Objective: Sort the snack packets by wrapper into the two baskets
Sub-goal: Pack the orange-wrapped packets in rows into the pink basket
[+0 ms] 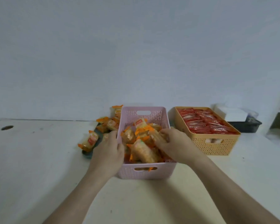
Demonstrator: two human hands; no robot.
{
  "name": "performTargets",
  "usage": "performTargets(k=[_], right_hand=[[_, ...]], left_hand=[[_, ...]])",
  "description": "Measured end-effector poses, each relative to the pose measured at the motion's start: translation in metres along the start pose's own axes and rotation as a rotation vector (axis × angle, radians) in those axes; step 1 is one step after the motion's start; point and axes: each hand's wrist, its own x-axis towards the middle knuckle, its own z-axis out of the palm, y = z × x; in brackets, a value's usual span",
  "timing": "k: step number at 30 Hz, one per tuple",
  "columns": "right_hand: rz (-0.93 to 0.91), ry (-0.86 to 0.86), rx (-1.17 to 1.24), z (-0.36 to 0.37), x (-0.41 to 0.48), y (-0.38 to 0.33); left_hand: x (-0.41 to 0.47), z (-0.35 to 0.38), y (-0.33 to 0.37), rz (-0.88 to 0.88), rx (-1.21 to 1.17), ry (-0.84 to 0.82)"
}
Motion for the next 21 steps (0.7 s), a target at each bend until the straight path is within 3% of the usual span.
performTargets(k=[2, 6, 9, 11, 13, 16, 19, 21], right_hand=[[0.022, -0.026, 0.010, 0.006, -0.002, 0.010], [0.020, 0.033, -0.103, 0.011, 0.000, 0.011], [0.020, 0.157, -0.267, 0.012, 0.000, 0.010], [-0.047, 0.276, -0.282, 0.014, -0.001, 0.010], [-0.127, 0.374, -0.151, 0.010, -0.002, 0.011], [-0.222, 0.380, 0.105, -0.010, -0.002, 0.007], [-0.275, 0.198, 0.236, -0.037, -0.004, 0.003], [-0.231, 0.102, 0.190, -0.054, -0.004, 0.003]], left_hand=[[-0.002, 0.006, 0.003, 0.021, 0.038, 0.035], [0.000, 0.006, 0.013, 0.423, 0.399, 0.278], [0.005, 0.001, 0.034, 0.389, 0.639, -0.079], [0.016, 0.001, 0.040, 0.309, 0.636, -0.278], [0.023, 0.001, 0.044, 0.273, 0.504, -0.325], [0.029, -0.001, 0.046, 0.299, 0.510, -0.278], [0.029, -0.001, 0.046, 0.267, 0.427, -0.312], [0.029, -0.001, 0.044, 0.229, 0.343, -0.340]])
